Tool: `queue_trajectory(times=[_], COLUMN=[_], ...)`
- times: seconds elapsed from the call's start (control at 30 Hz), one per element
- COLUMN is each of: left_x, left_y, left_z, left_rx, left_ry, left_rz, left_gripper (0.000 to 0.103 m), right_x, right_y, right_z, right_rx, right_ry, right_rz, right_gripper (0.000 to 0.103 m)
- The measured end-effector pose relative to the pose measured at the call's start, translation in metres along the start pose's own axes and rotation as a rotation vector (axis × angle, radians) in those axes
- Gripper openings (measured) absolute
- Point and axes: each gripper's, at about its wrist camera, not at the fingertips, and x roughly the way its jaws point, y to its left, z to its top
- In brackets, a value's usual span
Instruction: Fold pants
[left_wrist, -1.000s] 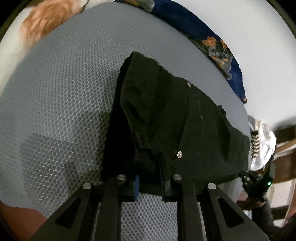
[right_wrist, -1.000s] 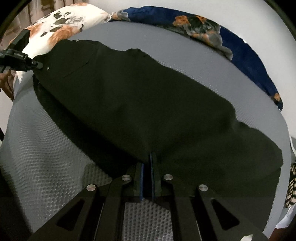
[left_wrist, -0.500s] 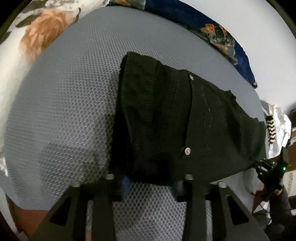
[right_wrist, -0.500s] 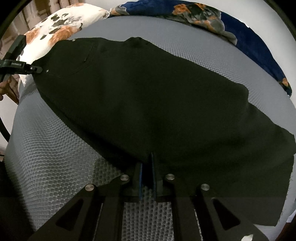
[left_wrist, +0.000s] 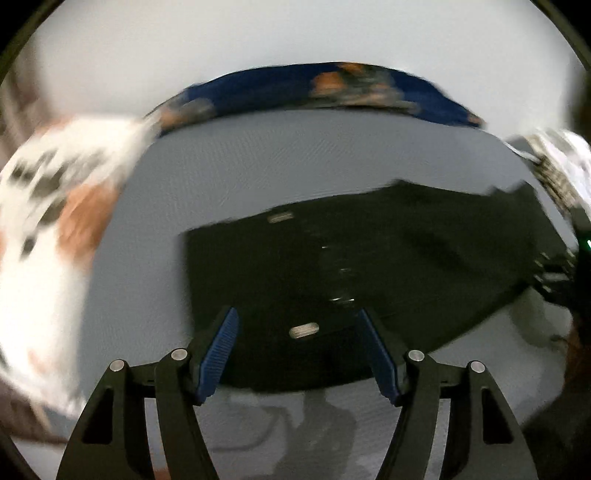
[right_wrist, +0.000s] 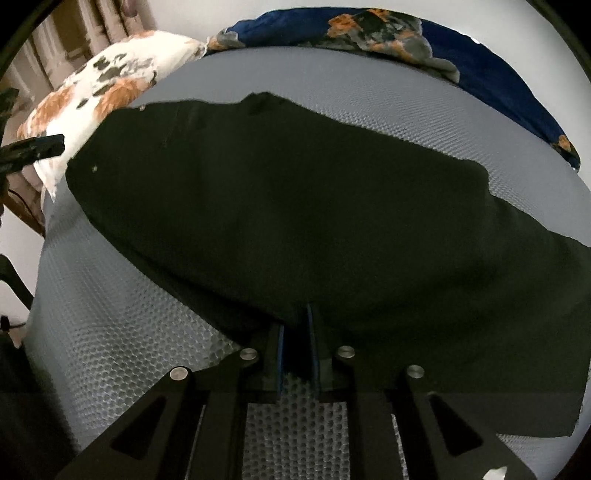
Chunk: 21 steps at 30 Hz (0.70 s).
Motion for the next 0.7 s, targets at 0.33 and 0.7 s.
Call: queue_trajectory(times=[0.33,0.7], left_x=[0.055,0.112], left_y=[-0.160,-0.238], left_z=[0.034,0.037], left_rx=[0.297,0.436], left_ry=[-0.004,0.101], left_rz=[-0.343,-0.393], left_gripper=[0.068,0.016], right_x=[-0.008,-0.020], right_y=[-0.006,-0.017], right_z=[0.005,0.006], right_rx=[0.067,0.097], right_ry=[-0.034,-0.040], right_rz=[0.032,0.062], right_gripper=[0.013,0.023])
